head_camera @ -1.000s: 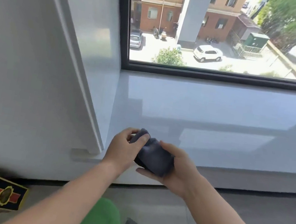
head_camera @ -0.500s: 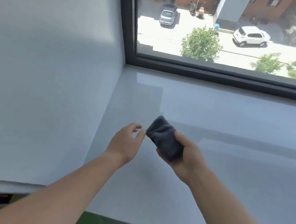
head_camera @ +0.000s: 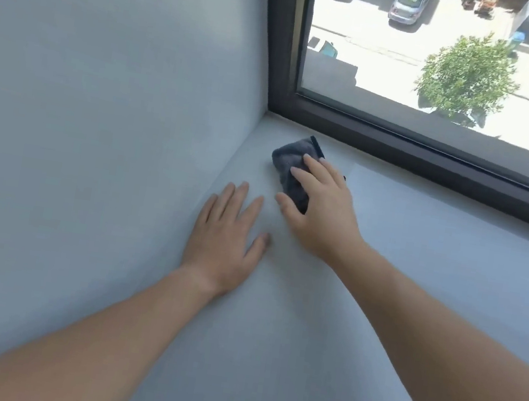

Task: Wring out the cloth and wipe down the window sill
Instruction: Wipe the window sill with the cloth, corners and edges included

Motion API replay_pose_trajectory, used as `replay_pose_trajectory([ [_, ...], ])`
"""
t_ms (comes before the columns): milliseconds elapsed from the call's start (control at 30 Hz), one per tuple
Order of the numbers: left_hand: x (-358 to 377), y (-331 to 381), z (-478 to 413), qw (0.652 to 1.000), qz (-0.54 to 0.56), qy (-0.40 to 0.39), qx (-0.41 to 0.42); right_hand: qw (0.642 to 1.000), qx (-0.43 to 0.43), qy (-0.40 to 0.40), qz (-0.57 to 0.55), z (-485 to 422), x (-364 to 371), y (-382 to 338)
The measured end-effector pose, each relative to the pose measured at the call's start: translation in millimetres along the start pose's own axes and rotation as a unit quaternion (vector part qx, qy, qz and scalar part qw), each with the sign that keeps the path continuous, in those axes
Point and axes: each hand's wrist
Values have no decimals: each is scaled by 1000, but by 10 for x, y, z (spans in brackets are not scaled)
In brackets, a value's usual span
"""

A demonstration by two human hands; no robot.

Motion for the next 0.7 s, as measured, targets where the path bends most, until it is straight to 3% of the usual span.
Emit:
replay_pose_trajectory([
  [133, 47, -51, 19, 999, 25, 26, 8, 998, -25, 27, 51, -201, 125, 16],
  [333, 63, -57, 2, 999, 19, 36, 21, 980, -108, -57, 160, -677, 277, 105],
  [433, 72, -52, -10, 999, 22, 41, 18, 980, -93, -60, 166, -831, 367, 40],
  [567, 59, -77, 31, 994, 77, 77, 2, 970, -159, -95, 158, -774, 332, 51],
  [700, 32, -92, 124, 995, 46, 85, -2, 977, -105, -69, 170, -899, 387, -28],
])
Point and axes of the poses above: each hand's wrist, its own z-axis away from the middle knuckle, its own x-axis out of the palm, y = z × x, and after that the axes turned 7 degrees about y, right-handed
